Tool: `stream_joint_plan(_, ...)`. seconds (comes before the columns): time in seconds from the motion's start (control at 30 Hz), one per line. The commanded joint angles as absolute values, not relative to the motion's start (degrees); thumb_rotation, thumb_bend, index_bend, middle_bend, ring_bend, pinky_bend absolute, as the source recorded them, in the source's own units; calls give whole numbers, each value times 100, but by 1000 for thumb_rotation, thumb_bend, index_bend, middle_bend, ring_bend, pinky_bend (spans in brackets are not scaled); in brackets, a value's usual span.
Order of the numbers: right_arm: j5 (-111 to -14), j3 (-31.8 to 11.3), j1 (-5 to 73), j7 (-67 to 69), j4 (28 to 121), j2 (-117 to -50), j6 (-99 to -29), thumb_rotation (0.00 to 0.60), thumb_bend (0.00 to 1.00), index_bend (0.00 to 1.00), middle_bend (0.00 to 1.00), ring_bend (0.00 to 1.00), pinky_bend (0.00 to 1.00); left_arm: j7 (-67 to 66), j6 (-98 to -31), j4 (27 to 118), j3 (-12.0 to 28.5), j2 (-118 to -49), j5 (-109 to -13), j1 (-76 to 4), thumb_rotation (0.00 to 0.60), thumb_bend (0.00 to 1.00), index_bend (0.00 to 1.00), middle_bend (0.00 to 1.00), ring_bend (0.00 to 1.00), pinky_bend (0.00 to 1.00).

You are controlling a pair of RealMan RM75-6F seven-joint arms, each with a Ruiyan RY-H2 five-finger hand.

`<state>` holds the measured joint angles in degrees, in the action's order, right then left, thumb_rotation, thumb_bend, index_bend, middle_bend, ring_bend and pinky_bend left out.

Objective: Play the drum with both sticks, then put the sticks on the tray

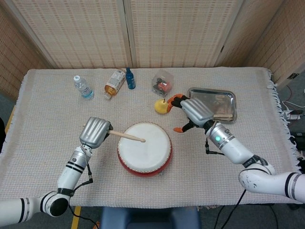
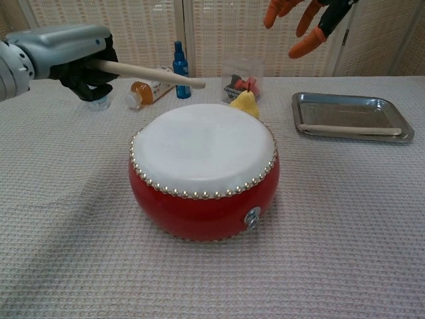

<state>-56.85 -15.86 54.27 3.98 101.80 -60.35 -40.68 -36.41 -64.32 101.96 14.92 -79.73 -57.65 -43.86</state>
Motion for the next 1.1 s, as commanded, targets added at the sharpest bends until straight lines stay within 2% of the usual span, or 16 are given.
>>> stream_joint_plan(0.03, -4564, -1545, 5991, -459, 10349, -6583, -4259, 600, 142, 395, 229, 120, 321, -3947, -6432, 10176, 1552, -8153, -5460, -4588, 600, 831, 1000, 1000, 1000, 1000)
stream_joint_plan(0.3, -3410, -1624, 6458, -902, 10516, -7212, -4729, 600, 142, 435, 242, 131, 333, -4440, -6515, 10135, 1631, -8419, -4761, -4927, 600, 831, 1000, 1000, 1000, 1000)
stream_joint_plan(0.7, -3033, -1676, 6756, -1493, 10289, -7936, -5493, 600, 142, 499, 254, 141, 334, -4827, -6841, 10035, 1681, -8730, -4205, -5249, 600, 825, 1000, 1000, 1000, 1000)
stream_joint_plan(1.1, -2600, -1753, 6934, -1901, 9965, -8273, -5535, 600, 142, 523, 259, 146, 334, -4955, -6927, 9966, 1709, -8853, -3860, -5471, 600, 823, 1000, 1000, 1000, 1000)
